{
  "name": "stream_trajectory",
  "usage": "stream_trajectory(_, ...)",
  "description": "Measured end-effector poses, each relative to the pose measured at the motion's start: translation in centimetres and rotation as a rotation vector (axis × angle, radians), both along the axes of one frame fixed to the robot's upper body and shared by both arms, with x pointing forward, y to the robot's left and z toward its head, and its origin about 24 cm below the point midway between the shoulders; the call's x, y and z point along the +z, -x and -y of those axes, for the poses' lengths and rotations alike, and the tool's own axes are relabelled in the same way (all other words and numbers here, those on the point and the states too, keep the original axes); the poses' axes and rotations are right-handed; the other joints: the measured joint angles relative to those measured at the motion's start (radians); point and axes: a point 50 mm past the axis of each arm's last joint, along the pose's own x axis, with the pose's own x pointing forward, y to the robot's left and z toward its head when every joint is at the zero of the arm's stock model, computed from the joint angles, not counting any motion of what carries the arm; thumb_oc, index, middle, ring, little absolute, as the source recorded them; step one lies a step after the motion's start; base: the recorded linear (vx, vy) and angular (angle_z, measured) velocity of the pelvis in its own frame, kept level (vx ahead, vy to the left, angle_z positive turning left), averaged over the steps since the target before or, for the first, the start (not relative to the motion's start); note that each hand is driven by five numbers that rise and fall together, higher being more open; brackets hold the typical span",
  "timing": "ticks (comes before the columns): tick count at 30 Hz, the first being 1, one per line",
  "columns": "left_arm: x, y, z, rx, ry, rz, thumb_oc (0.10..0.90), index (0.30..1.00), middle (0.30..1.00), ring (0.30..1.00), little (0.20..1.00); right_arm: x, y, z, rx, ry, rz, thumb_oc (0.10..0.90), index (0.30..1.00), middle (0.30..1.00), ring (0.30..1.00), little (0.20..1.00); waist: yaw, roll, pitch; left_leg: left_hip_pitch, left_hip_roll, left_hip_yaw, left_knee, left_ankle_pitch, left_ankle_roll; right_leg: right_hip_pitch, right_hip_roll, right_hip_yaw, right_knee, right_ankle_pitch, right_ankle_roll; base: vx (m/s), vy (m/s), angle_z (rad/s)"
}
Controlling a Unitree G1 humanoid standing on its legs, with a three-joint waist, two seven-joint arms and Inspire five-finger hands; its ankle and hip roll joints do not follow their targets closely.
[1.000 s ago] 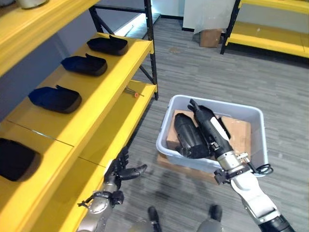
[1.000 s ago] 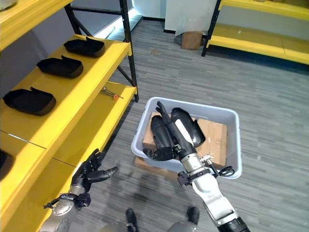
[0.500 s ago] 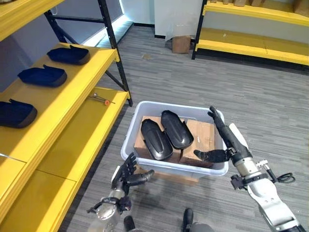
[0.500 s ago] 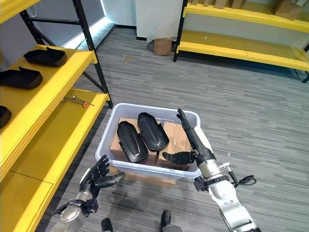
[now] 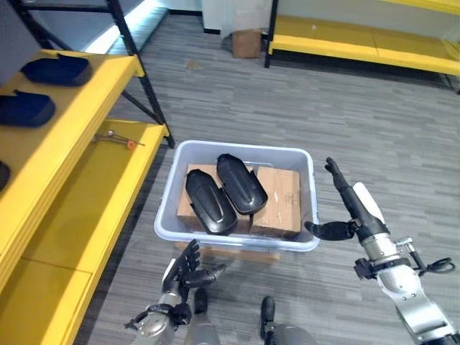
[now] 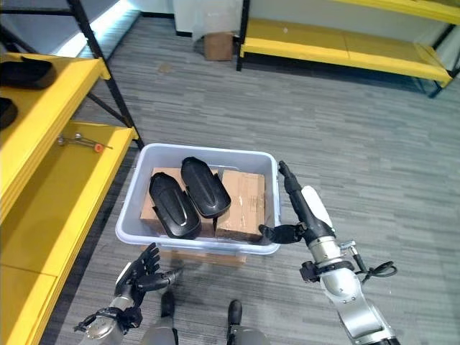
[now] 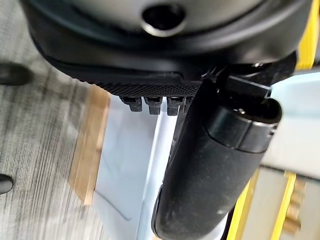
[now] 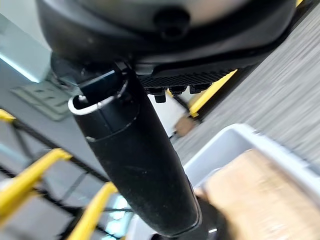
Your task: Move parts from the plastic box to the shelf.
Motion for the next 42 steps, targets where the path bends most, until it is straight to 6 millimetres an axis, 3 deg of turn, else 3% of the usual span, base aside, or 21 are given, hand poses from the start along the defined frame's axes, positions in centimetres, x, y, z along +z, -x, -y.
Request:
stream_trajectory(3,2.3,-2.1,-0.9,-0.024,-0.046,0.098,0.9,1.0,1.0,1.0,1.0,1.3,-1.2,0.3,-0.004,0.1,0.049,0.9,1.0,1.0,1.0,1.0,0.01,-0.019,0.049,-0.048,-0.053,0.047,0.001,0.001,0.038,-0.061,-0.056,0.037,-0.012,0.028,0.039,-0.09,0.102,-0.27)
stream_trajectory(6,3.8,-3.5,-1.3,-0.038,-0.075,0.16,0.9,1.0,1.0,1.0,1.0,2.1,-3.0,0.7,-0.023,0.18,0.072,0.9,1.0,1.0,1.0,1.0,0.022,-0.001,0.095,-0.079,-0.09,0.051,0.003,0.0,0.06,-0.074,-0.09,0.038,-0.048,0.053,0.063,-0.03,0.04,0.04)
stream_trajectory(13,5.7,-4.0,-1.5,-0.002,-0.073,0.278,0.9,1.0,1.0,1.0,1.0,5.1,-6.1,-0.1,-0.024,0.392,0.176,0.9,1.0,1.0,1.0,1.0,0.065,-0.001,0.174,-0.133,-0.084,0.048,0.008,0.002,0.063,-0.096,-0.08,0.036,-0.104,0.088,0.058,-0.01,0.001,0.02)
stream_trajectory(26,7.9,-6.1,-1.4,0.048,-0.083,0.377,0.9,1.0,1.0,1.0,1.0,4.4,-8.4,-2.5,0.046,0.767,0.186,0.9,1.0,1.0,1.0,1.0,0.098,-0.012,0.212,-0.197,-0.082,0.02,0.008,0.009,0.058,-0.141,-0.075,0.01,-0.113,0.092,0.055,0.01,-0.029,0.05)
stream_trajectory(33,8.5,-6.7,-1.2,0.055,-0.082,0.404,0.9,1.0,1.0,1.0,1.0,5.8,-9.3,-3.8,0.05,0.842,0.26,0.9,1.0,1.0,1.0,1.0,0.1,-0.014,0.214,-0.225,-0.08,0.004,0.008,0.016,0.056,-0.16,-0.072,-0.006,-0.113,0.092,0.055,0.0,-0.029,0.06)
stream_trajectory(42,9.9,-7.5,0.2,0.023,-0.065,0.47,0.9,1.0,1.0,1.0,1.0,6.3,-10.2,-5.0,0.043,0.901,0.313,0.9,1.0,1.0,1.0,1.0,0.138,-0.006,0.232,-0.266,-0.077,-0.044,0.009,0.032,0.046,-0.172,-0.064,-0.059,-0.113,0.088,0.051,0.0,-0.024,0.14)
